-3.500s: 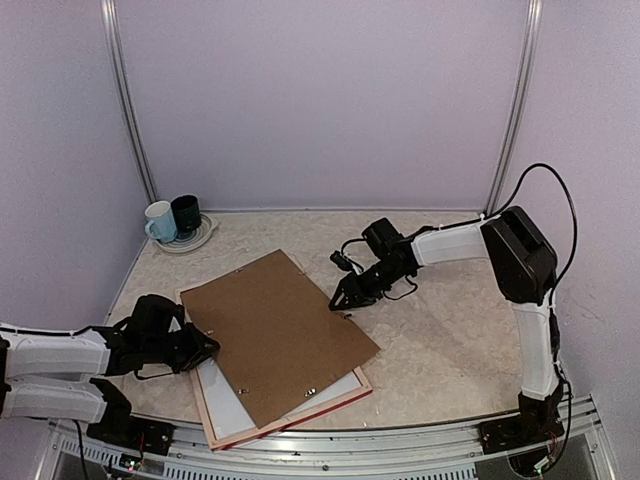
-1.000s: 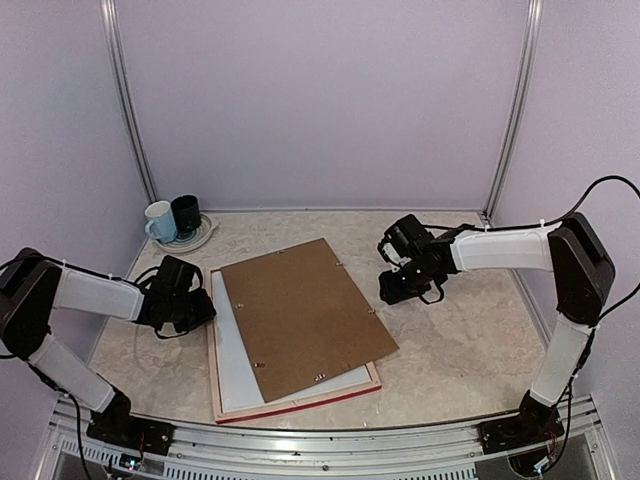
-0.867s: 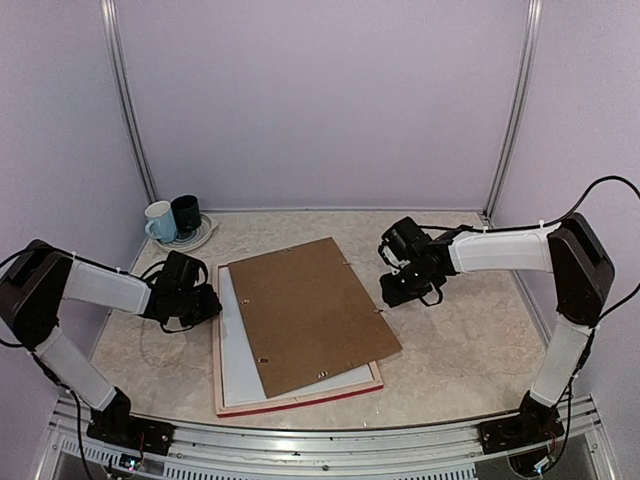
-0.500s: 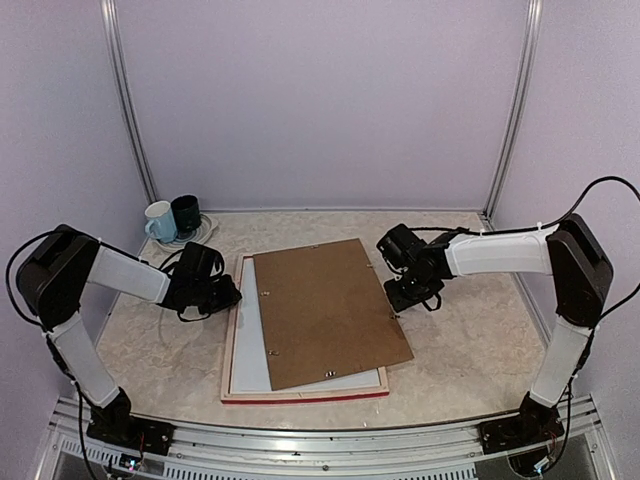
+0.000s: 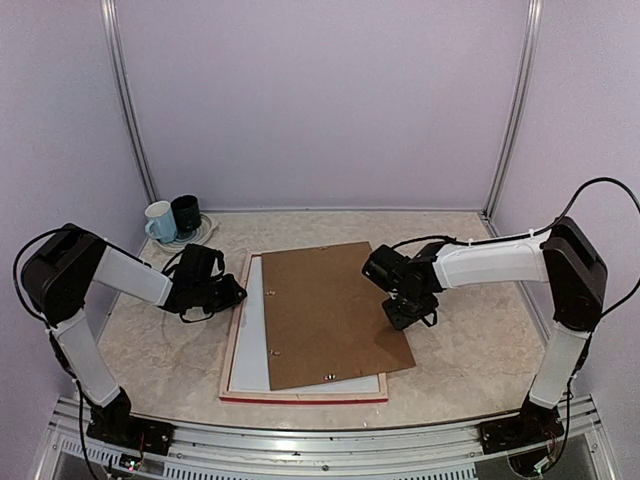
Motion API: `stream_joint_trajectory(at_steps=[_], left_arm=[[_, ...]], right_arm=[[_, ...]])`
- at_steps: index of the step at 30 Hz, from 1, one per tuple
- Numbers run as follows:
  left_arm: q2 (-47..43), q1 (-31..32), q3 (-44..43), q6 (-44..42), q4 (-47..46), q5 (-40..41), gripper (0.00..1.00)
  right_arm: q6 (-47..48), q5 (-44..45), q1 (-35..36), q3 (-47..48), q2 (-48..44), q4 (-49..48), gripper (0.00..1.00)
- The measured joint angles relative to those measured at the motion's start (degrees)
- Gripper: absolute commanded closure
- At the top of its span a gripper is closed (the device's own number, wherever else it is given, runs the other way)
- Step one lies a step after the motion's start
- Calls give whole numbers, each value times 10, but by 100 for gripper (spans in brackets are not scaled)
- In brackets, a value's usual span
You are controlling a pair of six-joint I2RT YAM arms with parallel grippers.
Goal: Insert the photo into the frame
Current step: Adjust the frame body at the center of the board, then adjust the backboard on the frame body.
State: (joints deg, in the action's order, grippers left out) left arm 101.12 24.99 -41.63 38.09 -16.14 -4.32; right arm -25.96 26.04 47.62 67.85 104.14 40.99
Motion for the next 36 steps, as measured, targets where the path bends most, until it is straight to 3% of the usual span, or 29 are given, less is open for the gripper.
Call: stream_joint_trajectory(at_steps=[26,36], left_arm=[[1,-9,18,5,-38,-23,80],[3,-10,18,5,-40,-30,80]], right_arm=[[-26,-2,37,-3,-12,30,54],[3,17,14,95,1,46,45]])
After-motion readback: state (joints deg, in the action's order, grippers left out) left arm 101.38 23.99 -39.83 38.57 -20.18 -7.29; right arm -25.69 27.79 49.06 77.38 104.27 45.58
